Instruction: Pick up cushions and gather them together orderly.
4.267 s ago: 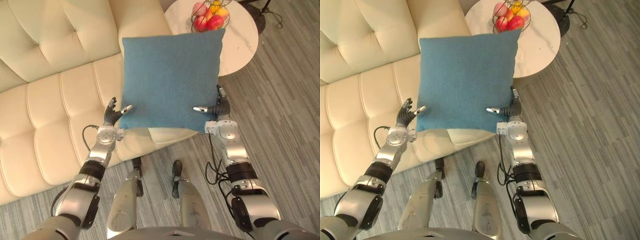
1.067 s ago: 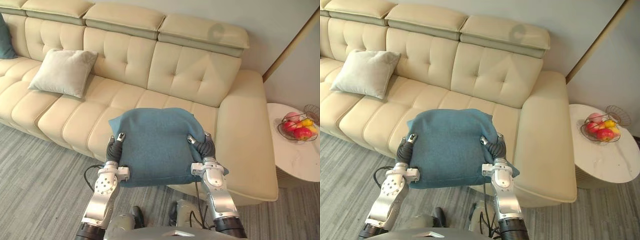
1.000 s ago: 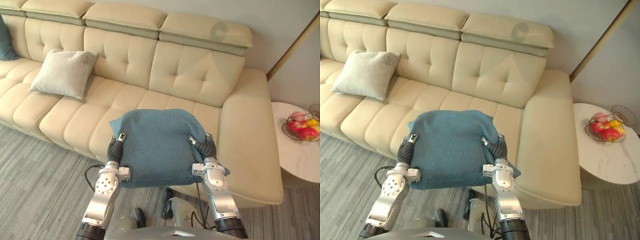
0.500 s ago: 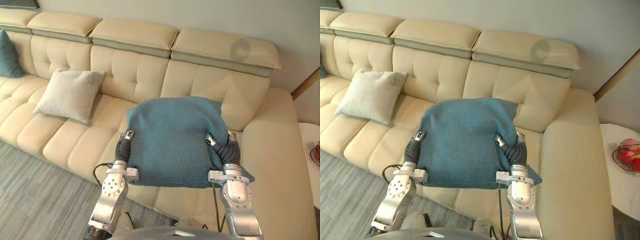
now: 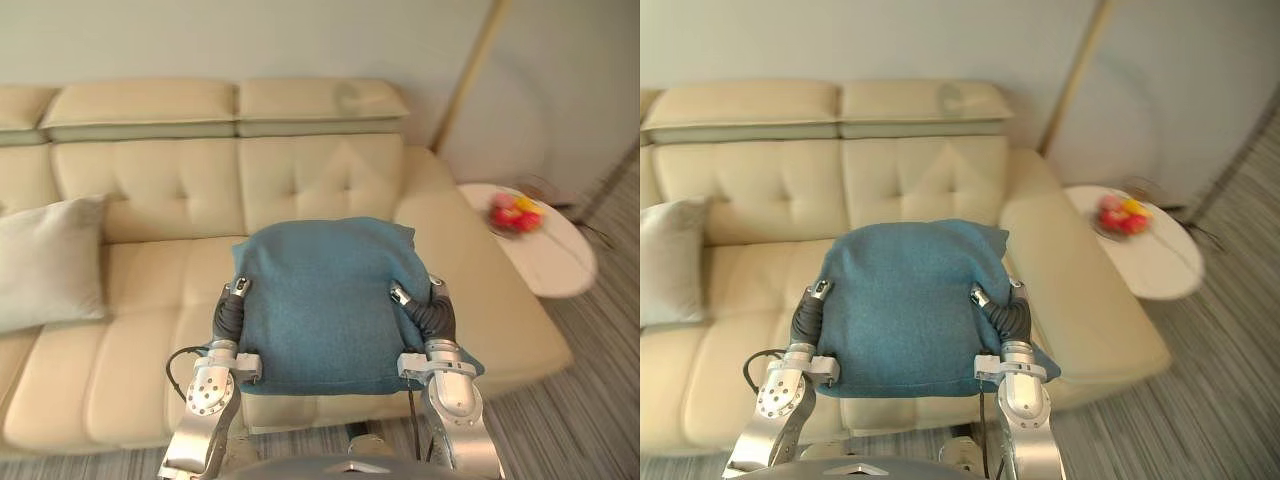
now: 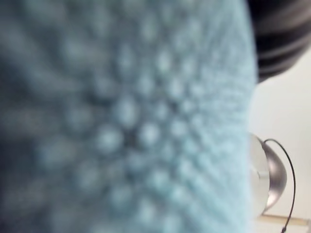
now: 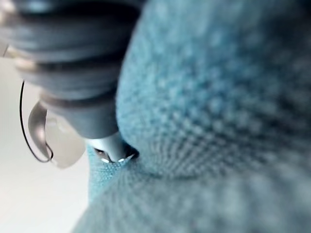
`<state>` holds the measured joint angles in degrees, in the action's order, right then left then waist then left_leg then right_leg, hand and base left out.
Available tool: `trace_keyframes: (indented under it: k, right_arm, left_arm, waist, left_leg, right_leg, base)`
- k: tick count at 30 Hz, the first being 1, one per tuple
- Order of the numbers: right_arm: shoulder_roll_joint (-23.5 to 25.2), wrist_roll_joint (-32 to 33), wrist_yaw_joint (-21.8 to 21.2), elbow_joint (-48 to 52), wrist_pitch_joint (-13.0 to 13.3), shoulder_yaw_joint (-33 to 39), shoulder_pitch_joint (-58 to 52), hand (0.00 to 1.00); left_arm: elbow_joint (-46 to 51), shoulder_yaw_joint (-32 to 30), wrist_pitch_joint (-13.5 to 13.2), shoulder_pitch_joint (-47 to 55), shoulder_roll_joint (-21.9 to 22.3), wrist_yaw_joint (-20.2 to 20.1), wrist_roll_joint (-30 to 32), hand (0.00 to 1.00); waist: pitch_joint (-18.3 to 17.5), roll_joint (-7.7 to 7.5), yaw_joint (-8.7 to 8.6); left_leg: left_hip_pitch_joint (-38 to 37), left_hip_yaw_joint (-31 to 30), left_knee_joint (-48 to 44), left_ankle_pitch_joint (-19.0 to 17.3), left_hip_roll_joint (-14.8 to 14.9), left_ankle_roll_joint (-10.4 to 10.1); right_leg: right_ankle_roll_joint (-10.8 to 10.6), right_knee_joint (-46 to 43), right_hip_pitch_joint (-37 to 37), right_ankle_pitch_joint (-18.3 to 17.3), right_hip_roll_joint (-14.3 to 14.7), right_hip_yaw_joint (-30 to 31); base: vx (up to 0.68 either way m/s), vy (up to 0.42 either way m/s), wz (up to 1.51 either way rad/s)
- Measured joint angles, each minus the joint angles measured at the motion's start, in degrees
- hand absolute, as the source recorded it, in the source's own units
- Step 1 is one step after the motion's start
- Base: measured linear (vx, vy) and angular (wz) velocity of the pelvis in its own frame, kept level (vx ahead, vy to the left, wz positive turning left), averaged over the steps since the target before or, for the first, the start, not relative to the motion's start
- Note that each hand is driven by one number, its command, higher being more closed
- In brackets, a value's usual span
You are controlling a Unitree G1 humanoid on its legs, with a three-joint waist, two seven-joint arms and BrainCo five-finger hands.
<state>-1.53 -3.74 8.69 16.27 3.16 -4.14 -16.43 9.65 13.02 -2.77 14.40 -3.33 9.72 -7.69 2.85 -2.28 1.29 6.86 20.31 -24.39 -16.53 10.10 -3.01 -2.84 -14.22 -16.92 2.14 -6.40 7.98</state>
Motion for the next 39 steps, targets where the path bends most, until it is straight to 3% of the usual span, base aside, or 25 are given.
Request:
trace_keyframes:
  k: [1,2,3,5,7,12,15,18,20,24,27,29,31,32,33,39]
  right_arm:
    - [-0.08,0.05,-0.01,-1.93,-0.01,0.01,-0.08,1.00]
    - [-0.27,0.04,-0.01,-2.80,-0.01,0.03,0.30,1.00]
    - [-0.29,0.04,-0.01,-3.20,0.01,0.05,0.46,1.00]
    - [-0.67,0.05,-0.01,-4.43,0.02,0.01,0.59,1.00]
    - [-1.42,0.03,-0.03,-5.72,0.02,-0.01,1.52,1.00]
    - [-1.46,-0.45,0.52,-13.01,-0.53,0.01,6.95,1.00]
    - [-1.72,-1.30,2.62,-15.11,-1.19,-0.04,14.47,1.00]
    - [-3.50,-3.58,8.25,-15.69,-2.89,-0.04,26.25,1.00]
    - [-5.00,-4.70,11.53,-18.61,-4.05,0.13,34.97,1.00]
    - [-7.65,-6.43,18.05,-21.29,-5.31,2.46,53.42,1.00]
    - [-9.72,-8.80,22.17,-21.94,-5.37,3.25,64.49,1.00]
    - [-10.29,-10.49,25.93,-24.05,-5.37,5.29,74.78,1.00]
    - [-10.22,-11.64,27.45,-27.73,-5.46,6.73,81.00,1.00]
    - [-10.30,-11.99,28.95,-30.64,-5.68,7.79,85.33,0.00]
    - [-10.29,-11.99,30.33,-33.47,-5.92,8.56,89.01,0.00]
    - [-11.27,-9.45,33.90,-42.95,-7.04,10.16,100.80,0.00]
  left_arm:
    - [-0.02,0.03,0.01,0.08,0.04,-0.06,0.02,1.00]
    - [-0.23,0.01,0.03,0.10,0.28,-0.05,0.04,1.00]
    - [-0.37,0.03,0.03,0.10,0.31,-0.05,0.04,1.00]
    - [-1.04,0.04,0.03,0.02,0.42,-0.05,0.12,1.00]
    - [-1.53,0.03,0.12,0.01,0.83,0.04,0.14,1.00]
    - [-4.63,-0.42,0.43,-3.12,1.61,2.16,1.20,1.00]
    - [-6.28,-1.65,0.43,-9.68,1.13,4.03,1.25,1.00]
    - [-7.08,-1.78,0.43,-21.08,0.73,8.94,1.71,1.00]
    - [-9.44,-1.85,0.44,-29.07,-0.63,12.48,1.66,1.00]
    - [-15.37,-2.17,0.40,-49.01,-3.92,18.54,1.59,1.00]
    - [-19.49,-2.34,-0.02,-61.85,-7.95,20.45,1.65,1.00]
    - [-24.42,-2.91,-0.33,-74.15,-10.90,21.45,1.76,1.00]
    - [-28.18,-4.08,-0.46,-80.81,-11.26,21.49,1.86,1.00]
    - [-31.20,-4.33,-0.48,-85.67,-11.46,21.70,1.88,1.00]
    - [-33.97,-4.89,-0.48,-89.64,-11.40,22.17,1.87,0.00]
    - [-42.57,-9.37,-0.18,-100.06,-11.33,24.47,1.79,0.00]
  waist:
    - [-0.31,-0.82,-0.21]
    - [-0.49,-0.90,-0.03]
    - [-0.71,-0.82,-0.19]
    - [-1.28,0.95,-0.96]
    - [-1.69,1.64,-0.75]
    - [-1.63,1.87,-0.72]
    - [1.59,1.75,0.15]
    - [5.11,2.14,1.20]
    - [5.37,2.23,1.50]
    - [8.42,2.35,1.67]
    - [10.08,2.37,1.42]
    - [13.24,2.36,0.86]
    - [13.52,2.39,0.16]
    - [13.77,2.46,0.02]
    - [14.04,2.51,-0.16]
    - [15.82,3.04,-0.27]
  left_leg:
    - [-1.26,-0.31,1.09,0.38,-0.24,-0.73]
    - [-1.63,-1.63,1.66,0.71,-0.68,-1.25]
    - [-1.63,-2.53,1.87,0.79,-0.62,-1.32]
    - [-1.39,-4.77,5.19,2.75,-0.61,-1.94]
    - [-1.69,-5.25,7.49,4.85,-0.60,-2.29]
    - [-1.72,-7.83,11.62,7.71,-1.69,-2.70]
    - [3.60,-8.66,10.28,8.22,-2.55,-2.09]
    - [13.73,-10.03,5.79,9.34,-2.69,-1.80]
    - [18.52,-11.12,4.27,10.17,-2.76,-2.03]
    - [24.43,-12.98,6.11,13.51,-3.58,-2.21]
    - [27.37,-14.01,10.15,17.16,-4.65,-2.50]
    - [28.49,-14.62,14.08,20.91,-4.85,-2.68]
    - [30.38,-15.52,15.74,22.47,-5.02,-2.92]
    - [31.63,-15.67,16.98,23.61,-5.05,-3.02]
    - [32.70,-15.78,18.00,24.43,-5.02,-3.11]
    - [36.91,-15.81,21.21,26.92,-5.09,-3.30]
  right_leg:
    - [-0.72,-3.57,1.08,-2.31,0.32,-3.35]
    - [-2.22,-2.04,1.45,-2.18,0.42,-3.87]
    - [-2.00,-1.37,1.82,-2.01,0.71,-3.99]
    - [-1.71,3.36,3.10,-0.09,1.55,-5.64]
    - [-1.85,5.72,3.45,1.68,1.83,-6.36]
    - [-1.89,11.28,5.74,4.85,1.56,-8.93]
    - [-1.86,12.16,2.46,6.52,0.52,-9.40]
    - [-1.76,9.66,-6.13,7.82,-0.18,-10.56]
    - [-1.63,7.15,-11.05,7.75,-0.39,-11.13]
    - [-1.08,4.09,-17.93,7.48,-1.27,-12.07]
    - [-0.72,4.36,-22.16,8.64,-1.84,-12.48]
    - [-0.17,5.31,-24.18,10.19,-1.87,-13.45]
    - [0.14,5.25,-26.57,10.51,-2.06,-13.94]
    - [0.45,5.29,-28.19,10.90,-2.14,-14.38]
    - [0.68,5.36,-29.54,11.10,-2.18,-14.71]
    - [0.94,5.67,-34.77,11.62,-1.93,-15.11]
  base:
    - [0.00,-0.094,-0.71]
    - [0.04,-0.056,-0.36]
    - [0.05,-0.038,-0.14]
    - [0.09,-0.056,0.14]
    - [0.15,-0.066,0.12]
    - [0.07,-0.021,0.23]
    - [-0.15,0.027,0.20]
    - [-0.18,-0.003,0.25]
    - [-0.17,-0.047,0.23]
    - [-0.14,-0.067,0.28]
    - [-0.07,-0.032,0.25]
    - [-0.04,-0.030,0.21]
    - [-0.04,-0.037,0.18]
    - [-0.03,-0.050,0.17]
    - [-0.03,-0.042,0.11]
    - [0.00,-0.037,0.08]
